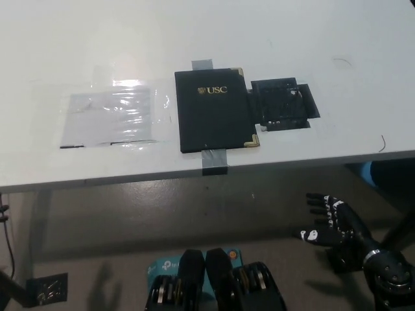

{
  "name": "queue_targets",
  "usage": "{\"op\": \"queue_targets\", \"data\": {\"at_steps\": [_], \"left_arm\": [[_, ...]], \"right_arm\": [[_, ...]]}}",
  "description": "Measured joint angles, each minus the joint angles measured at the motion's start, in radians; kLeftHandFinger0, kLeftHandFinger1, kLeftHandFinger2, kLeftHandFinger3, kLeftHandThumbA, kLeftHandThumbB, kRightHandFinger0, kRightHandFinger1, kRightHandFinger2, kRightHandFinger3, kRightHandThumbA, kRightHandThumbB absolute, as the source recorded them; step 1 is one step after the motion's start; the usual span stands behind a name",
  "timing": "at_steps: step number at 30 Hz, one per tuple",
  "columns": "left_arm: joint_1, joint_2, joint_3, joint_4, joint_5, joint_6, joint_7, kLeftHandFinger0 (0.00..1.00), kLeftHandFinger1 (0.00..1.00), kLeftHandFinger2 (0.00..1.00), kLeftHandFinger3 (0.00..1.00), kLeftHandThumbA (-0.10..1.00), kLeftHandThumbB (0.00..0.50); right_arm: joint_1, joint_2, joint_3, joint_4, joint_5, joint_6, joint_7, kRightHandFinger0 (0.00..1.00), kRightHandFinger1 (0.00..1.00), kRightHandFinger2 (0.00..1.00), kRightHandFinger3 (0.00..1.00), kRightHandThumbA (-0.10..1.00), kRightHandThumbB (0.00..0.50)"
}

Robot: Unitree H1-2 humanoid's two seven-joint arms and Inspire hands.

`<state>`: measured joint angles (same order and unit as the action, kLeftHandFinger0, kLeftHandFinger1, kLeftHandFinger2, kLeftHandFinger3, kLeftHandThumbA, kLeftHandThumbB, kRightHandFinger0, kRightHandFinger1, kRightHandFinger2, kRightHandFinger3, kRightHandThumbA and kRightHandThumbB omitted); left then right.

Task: The robot uses its left hand to push the cover of the diary kept in the middle of the desk towards the right to close it

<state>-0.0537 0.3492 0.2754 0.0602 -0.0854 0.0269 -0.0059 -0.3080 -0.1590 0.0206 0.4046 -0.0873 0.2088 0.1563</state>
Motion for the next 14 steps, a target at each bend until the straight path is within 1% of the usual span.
{"op": "queue_targets", "data": {"at_steps": [2, 3, 4, 5, 7, 8, 10, 12, 14], "left_arm": [[0.001, 0.000, -0.004, -0.002, 0.002, 0.015, -0.001, 0.80, 0.77, 0.85, 0.93, 1.00, 0.319], [0.001, 0.000, -0.004, -0.004, 0.003, 0.022, -0.001, 0.80, 0.77, 0.85, 0.94, 1.00, 0.318], [0.002, 0.000, -0.004, -0.006, 0.003, 0.027, -0.001, 0.80, 0.77, 0.85, 0.94, 1.00, 0.307], [0.002, 0.000, -0.004, -0.008, 0.003, 0.032, -0.001, 0.80, 0.77, 0.85, 0.94, 1.00, 0.306], [0.002, 0.000, -0.004, -0.010, 0.004, 0.038, -0.001, 0.81, 0.77, 0.84, 0.94, 1.00, 0.290], [-0.001, -0.001, -0.007, -0.011, 0.006, 0.043, -0.001, 0.81, 0.77, 0.83, 0.94, 1.00, 0.274], [-0.007, -0.002, -0.014, -0.011, 0.008, 0.048, -0.002, 0.81, 0.77, 0.83, 0.94, 1.00, 0.272], [-0.010, -0.003, -0.016, -0.011, 0.009, 0.052, -0.002, 0.81, 0.76, 0.82, 0.93, 1.00, 0.271], [-0.014, -0.004, -0.019, -0.011, 0.009, 0.060, -0.002, 0.82, 0.77, 0.81, 0.92, 1.00, 0.251]], "right_arm": [[0.000, -0.001, -0.002, 0.001, 0.000, -0.003, -0.001, 0.83, 0.87, 0.87, 0.86, 1.00, 0.458], [0.000, -0.001, -0.002, 0.001, 0.001, -0.003, -0.002, 0.83, 0.87, 0.87, 0.86, 1.00, 0.455], [0.000, -0.001, -0.002, 0.000, 0.001, -0.004, -0.002, 0.83, 0.86, 0.85, 0.85, 1.00, 0.464], [0.000, -0.001, -0.002, 0.000, 0.001, -0.004, -0.003, 0.83, 0.86, 0.85, 0.85, 1.00, 0.465], [0.000, -0.001, -0.003, 0.000, 0.001, -0.004, -0.003, 0.84, 0.87, 0.86, 0.86, 1.00, 0.468], [0.001, -0.001, -0.005, 0.000, 0.003, -0.004, -0.005, 0.86, 0.87, 0.86, 0.87, 1.00, 0.457], [0.001, -0.002, -0.010, -0.005, 0.003, -0.004, -0.006, 0.87, 0.88, 0.87, 0.88, 1.00, 0.441], [0.001, -0.002, -0.010, -0.011, 0.003, -0.004, -0.007, 0.87, 0.88, 0.87, 0.88, 1.00, 0.448], [0.001, -0.002, -0.010, -0.017, 0.002, -0.004, -0.007, 0.86, 0.87, 0.87, 0.87, 1.00, 0.445]]}}
